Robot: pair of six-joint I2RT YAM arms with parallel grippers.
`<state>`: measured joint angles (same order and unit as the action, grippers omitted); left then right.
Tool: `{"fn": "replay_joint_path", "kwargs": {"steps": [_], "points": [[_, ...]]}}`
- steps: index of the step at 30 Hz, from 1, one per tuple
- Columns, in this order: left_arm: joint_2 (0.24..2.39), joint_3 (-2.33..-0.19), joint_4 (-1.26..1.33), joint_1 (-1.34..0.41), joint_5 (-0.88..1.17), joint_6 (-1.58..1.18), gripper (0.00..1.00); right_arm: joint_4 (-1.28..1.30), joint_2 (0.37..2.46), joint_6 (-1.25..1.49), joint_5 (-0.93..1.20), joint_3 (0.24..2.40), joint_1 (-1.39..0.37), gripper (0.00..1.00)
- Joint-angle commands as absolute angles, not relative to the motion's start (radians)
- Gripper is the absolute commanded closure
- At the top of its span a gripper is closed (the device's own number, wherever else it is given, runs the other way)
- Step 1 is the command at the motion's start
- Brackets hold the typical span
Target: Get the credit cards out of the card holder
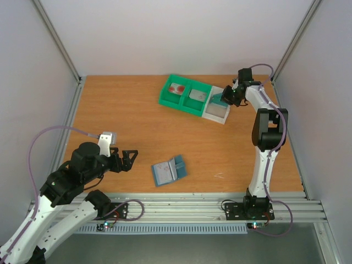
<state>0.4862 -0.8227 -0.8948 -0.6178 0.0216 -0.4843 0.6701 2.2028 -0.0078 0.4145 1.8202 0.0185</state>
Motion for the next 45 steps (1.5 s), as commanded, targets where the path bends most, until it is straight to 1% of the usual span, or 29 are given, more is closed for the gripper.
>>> {"fn": "replay_joint_path", "kwargs": {"steps": [1,11,19,28,31,38,45], "points": [[0.491,-0.836,-0.89,-0.621,0.016,-0.465,0.01,0.694,2.217,-0.002,0.377,1.858,0.025,0.97],[0.489,-0.836,-0.89,-0.621,0.017,-0.464,0.01,0.712,2.213,-0.002,0.351,1.867,0.026,0.9],[0.488,-0.835,-0.887,-0.621,0.019,-0.465,0.01,0.731,2.207,0.035,0.352,1.875,0.025,0.88],[0.492,-0.835,-0.891,-0.621,0.014,-0.469,0.01,0.697,2.117,0.076,0.347,1.817,0.024,0.85],[0.489,-0.833,-0.893,-0.621,0.01,-0.472,0.01,0.689,2.109,0.078,0.348,1.816,0.02,0.88],[0.494,-0.833,-0.894,-0.621,0.002,-0.476,0.01,0.617,2.123,0.092,0.377,1.794,0.0,0.98],[0.497,-0.838,-0.904,-0.621,0.002,-0.479,0.01,0.625,2.204,0.109,0.394,1.853,0.0,0.99]]}}
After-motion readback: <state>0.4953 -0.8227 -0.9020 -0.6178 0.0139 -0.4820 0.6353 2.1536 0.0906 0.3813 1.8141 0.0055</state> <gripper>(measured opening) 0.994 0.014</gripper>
